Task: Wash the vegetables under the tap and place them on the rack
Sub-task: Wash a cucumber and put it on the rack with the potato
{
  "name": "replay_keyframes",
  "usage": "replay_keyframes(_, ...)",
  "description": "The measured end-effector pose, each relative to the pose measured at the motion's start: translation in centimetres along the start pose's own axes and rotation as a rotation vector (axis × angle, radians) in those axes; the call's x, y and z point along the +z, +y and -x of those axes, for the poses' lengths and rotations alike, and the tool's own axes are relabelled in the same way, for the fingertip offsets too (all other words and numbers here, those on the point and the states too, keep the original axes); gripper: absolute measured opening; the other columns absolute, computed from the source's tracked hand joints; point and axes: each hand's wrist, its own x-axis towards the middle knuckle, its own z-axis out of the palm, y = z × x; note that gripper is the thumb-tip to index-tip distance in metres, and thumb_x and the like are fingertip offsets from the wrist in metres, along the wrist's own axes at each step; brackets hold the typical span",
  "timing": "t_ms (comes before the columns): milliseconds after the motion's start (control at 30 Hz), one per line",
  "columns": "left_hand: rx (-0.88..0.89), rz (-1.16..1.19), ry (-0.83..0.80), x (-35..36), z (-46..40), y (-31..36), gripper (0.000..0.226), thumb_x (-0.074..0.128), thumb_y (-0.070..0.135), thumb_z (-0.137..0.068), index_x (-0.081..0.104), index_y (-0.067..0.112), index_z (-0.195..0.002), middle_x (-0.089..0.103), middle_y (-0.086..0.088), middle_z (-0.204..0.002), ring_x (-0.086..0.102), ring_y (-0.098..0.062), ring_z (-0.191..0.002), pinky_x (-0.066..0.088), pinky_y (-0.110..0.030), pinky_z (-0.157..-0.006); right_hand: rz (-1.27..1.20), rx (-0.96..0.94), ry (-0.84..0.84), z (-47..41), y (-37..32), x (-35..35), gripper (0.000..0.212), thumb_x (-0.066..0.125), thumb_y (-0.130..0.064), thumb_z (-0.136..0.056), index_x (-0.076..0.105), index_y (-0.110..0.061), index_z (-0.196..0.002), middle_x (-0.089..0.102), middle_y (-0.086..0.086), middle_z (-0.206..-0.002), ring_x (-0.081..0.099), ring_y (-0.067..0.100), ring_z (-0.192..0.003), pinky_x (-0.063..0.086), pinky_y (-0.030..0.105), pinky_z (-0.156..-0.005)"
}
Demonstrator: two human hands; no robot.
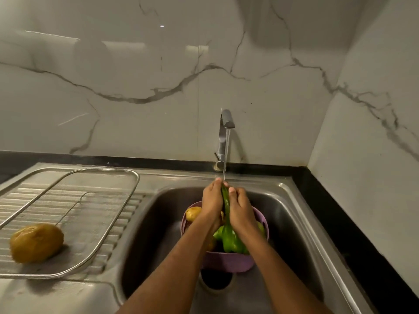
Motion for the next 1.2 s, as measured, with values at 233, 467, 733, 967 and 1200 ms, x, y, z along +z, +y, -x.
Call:
replay_keyframes(233, -0.127, 0.271, -0.230, -0.4, 0.4, 0.2, 0.038, 0.045, 0.039, -0.108, 0.067, 0.008, -0.104, 0.071, -0.012, -0.090, 0.071, -0.021, -0.079, 0.060, -0.036, -0.071, -0.149, -0.041, 0.146, -0.1, 0.0, 0.4, 0.029, 0.035, -0.037, -0.112, 0.053, -0.014, -0.113, 0.063, 0.004, -0.092, 0.064, 0.017, -0.085, 0.052, 0.031, -0.072)
replay_keyframes(467, -0.075, 0.195, -0.191, -1.0, 0.3, -0.3, 0.024, 0.048, 0.026, -0.108, 0.064, 0.008, -0.108, 0.065, -0.008, -0.091, 0.060, -0.014, -0.066, 0.054, -0.029, -0.061, -0.092, -0.028, 0.113, -0.8, 0.5, 0.3, 0.032, 0.033, -0.032, -0.113, 0.056, -0.013, -0.104, 0.062, 0.007, -0.088, 0.062, 0.020, -0.081, 0.054, 0.037, -0.075)
replay_keyframes(733, -0.107, 0.267, -0.098, -1.1, 0.3, 0.1, 0.039, 0.045, 0.038, -0.109, 0.063, 0.012, -0.086, 0.067, -0.010, -0.082, 0.067, -0.021, -0.079, 0.054, -0.043, -0.091, 0.083, -0.132, 0.107, 0.3, 0.1, 0.6, 0.026, 0.034, -0.028, -0.112, 0.050, -0.021, -0.093, 0.057, -0.002, -0.080, 0.055, 0.009, -0.072, 0.041, 0.022, -0.063)
replay_keyframes(967, -0.040, 0.181, -0.217, -0.8, 1.0, -0.6, 0.026, 0.050, 0.016, -0.107, 0.064, 0.005, -0.126, 0.071, -0.016, -0.118, 0.070, -0.025, -0.109, 0.059, -0.037, -0.092, -0.040, -0.032, 0.177, -0.8, 0.1, 0.2, 0.030, 0.033, -0.027, -0.112, 0.058, -0.010, -0.111, 0.062, -0.001, -0.090, 0.060, 0.012, -0.084, 0.045, 0.024, -0.070)
replay_keyframes(1200, 0.104, -0.061, 0.054, 0.2, 0.6, -1.3, 0.034, 0.045, 0.029, -0.110, 0.067, 0.004, -0.104, 0.071, -0.022, -0.105, 0.069, -0.034, -0.106, 0.055, -0.053, -0.099, 0.109, -0.114, 0.135, 0.1, 0.0, 1.1, 0.026, 0.032, -0.029, -0.113, 0.051, -0.013, -0.103, 0.057, -0.005, -0.079, 0.056, 0.007, -0.071, 0.038, 0.018, -0.059)
